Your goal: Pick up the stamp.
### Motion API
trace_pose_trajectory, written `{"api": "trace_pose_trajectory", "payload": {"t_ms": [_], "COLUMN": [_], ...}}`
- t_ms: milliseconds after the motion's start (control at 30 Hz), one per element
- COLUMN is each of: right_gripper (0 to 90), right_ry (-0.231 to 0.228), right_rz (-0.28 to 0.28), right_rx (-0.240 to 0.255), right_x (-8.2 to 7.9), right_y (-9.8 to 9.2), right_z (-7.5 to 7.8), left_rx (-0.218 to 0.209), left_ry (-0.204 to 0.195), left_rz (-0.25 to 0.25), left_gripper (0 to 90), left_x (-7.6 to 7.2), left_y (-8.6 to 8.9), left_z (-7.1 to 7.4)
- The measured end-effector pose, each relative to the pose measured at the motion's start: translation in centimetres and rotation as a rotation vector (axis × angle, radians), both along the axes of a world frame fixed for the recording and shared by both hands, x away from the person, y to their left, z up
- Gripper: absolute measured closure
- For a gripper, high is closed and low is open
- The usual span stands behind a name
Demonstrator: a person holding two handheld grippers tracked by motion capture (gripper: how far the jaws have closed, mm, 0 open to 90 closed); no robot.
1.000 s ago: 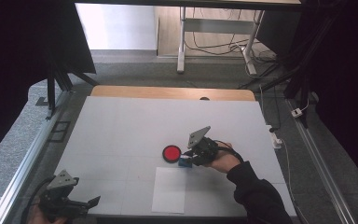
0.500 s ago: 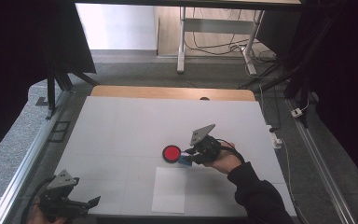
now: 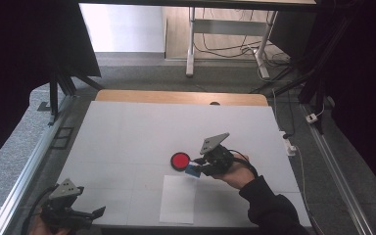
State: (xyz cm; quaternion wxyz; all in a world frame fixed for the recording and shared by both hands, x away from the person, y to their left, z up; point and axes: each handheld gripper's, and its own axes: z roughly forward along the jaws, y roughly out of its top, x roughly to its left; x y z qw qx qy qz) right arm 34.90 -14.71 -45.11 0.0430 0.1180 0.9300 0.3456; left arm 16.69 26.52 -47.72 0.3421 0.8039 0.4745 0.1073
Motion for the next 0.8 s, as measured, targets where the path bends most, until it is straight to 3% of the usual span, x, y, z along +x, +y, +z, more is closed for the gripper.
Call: {"api": "trace_pose_trajectory", "payload": {"t_ms": [167, 467, 733, 800], "right_gripper": [71.5, 71.5, 71.5, 71.5], "right_ry": [0.005, -0.010, -0.021, -0.021], "right_rz": [-0.043, -0.097, -0.122, -0.123], "right_rx": [0.050, 0.130, 0.199, 0.221], "right_x": [-0.9, -2.9, -4.6, -5.0], "right_y": [-0.8, -1.8, -2.6, -2.7], "right_z": [0.8, 1.7, 2.1, 2.2], "left_rx": [-0.032, -0.049, -0.057, -0.064], "left_ry": [0.011, 0.013, -0.010, -0.031], "left_rz": [-0.007, -0.028, -0.045, -0.056], "left_gripper": [0.0, 0.0, 0.0, 0.0], "left_x": [0.1, 0.2, 0.2, 0.2], "left_y": [0.3, 0.4, 0.4, 0.4], "left_z": [0.0, 0.0, 0.2, 0.2]}}
